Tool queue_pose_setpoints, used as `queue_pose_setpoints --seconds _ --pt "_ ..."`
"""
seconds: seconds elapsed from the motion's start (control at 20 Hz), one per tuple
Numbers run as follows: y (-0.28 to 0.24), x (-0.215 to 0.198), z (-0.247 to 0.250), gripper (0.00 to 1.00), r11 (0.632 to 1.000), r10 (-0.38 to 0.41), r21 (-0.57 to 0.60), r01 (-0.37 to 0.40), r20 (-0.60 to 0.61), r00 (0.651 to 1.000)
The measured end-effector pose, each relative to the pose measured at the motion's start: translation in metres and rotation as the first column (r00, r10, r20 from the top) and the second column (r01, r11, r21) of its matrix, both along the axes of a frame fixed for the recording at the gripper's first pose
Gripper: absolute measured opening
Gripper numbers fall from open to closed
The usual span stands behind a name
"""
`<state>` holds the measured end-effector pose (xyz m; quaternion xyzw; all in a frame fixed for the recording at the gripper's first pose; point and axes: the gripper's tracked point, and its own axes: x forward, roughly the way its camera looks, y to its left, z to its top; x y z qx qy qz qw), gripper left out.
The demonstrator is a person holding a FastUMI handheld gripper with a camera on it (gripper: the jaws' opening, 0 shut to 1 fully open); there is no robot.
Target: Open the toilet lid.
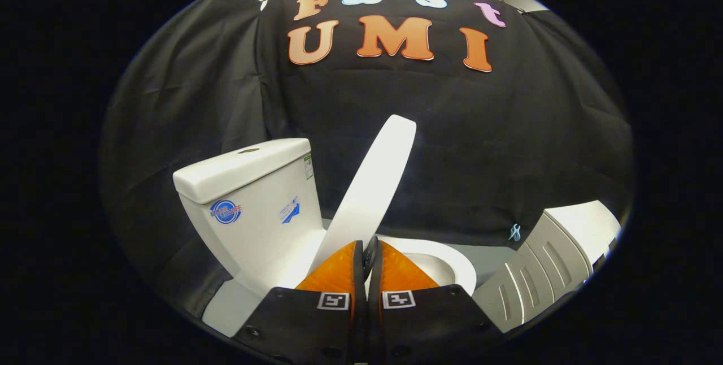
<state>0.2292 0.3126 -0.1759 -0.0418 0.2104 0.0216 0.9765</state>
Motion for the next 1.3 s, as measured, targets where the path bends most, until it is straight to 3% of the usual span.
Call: queue_pose_setpoints --seconds 1.3 --pt "0.137 0.018 0.015 0.08 0.971 0.166 -0.181 -0.158 0.031 0.986"
